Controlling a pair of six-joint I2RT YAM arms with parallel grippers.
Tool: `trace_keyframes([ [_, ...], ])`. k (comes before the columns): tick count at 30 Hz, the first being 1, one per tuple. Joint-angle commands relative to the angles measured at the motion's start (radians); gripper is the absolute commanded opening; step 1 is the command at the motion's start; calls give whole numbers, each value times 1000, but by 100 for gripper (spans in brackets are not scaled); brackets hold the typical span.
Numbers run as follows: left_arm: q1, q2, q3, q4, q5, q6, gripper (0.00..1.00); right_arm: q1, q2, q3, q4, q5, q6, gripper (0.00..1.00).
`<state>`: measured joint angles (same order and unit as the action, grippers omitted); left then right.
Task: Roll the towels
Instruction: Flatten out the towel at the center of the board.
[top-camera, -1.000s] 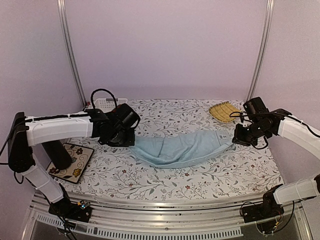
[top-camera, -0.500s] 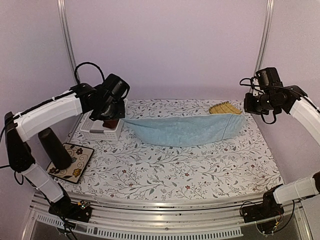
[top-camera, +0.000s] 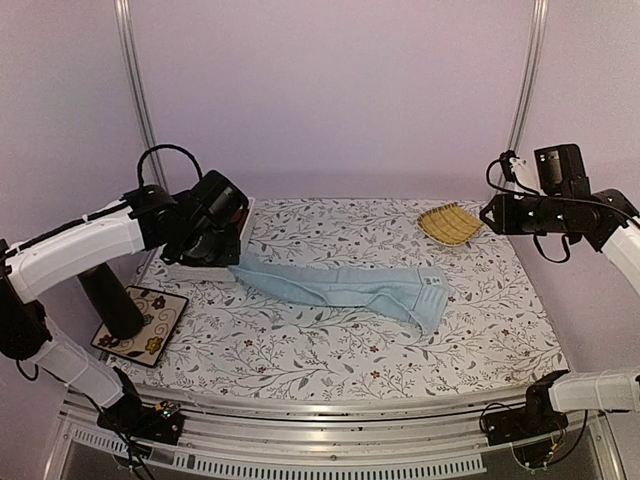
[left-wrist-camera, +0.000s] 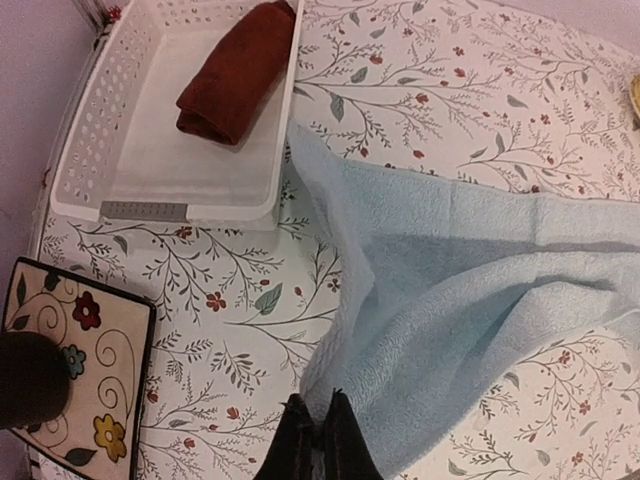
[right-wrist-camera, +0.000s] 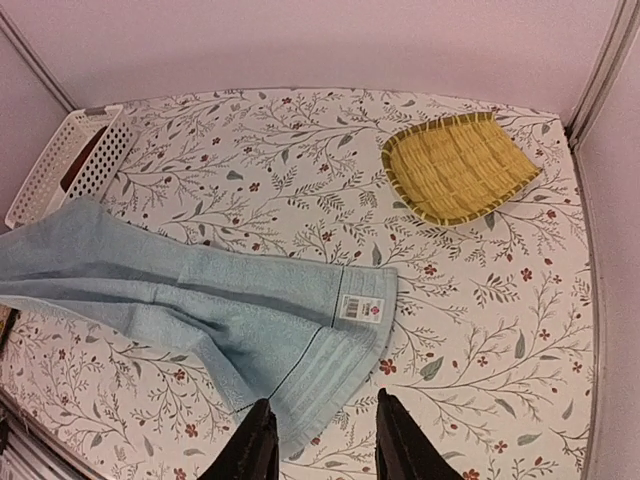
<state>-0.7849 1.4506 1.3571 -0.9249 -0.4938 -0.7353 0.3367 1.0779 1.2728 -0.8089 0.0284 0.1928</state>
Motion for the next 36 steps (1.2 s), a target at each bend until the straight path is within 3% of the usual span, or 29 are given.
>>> trace_keyframes([
  [1,-19,-58,-159,-46,45,-70,0,74,35,-130,60,-151,-110,40],
  [6,-17,-69,-232,-24,61,-86,0,198,134,-131,73,-136,-241,43],
  [12,-18,-57,-299,14,105,-103,0,426,198,-191,67,27,-351,46],
  [14,-17,-65,-329,16,118,-114,12,496,201,-240,78,91,-367,48],
  [19,-17,-105,-407,11,137,-125,18,586,226,-282,61,181,-376,48],
  [23,-9,-129,-433,-18,123,-111,52,598,251,-265,51,209,-385,48],
  [26,-4,-143,-423,-50,107,-99,71,597,248,-244,56,229,-361,50],
  [29,4,-162,-414,-65,89,-98,79,561,260,-219,40,213,-304,53],
  [36,16,-69,-345,14,80,-45,81,418,344,-166,-67,-28,-39,53],
])
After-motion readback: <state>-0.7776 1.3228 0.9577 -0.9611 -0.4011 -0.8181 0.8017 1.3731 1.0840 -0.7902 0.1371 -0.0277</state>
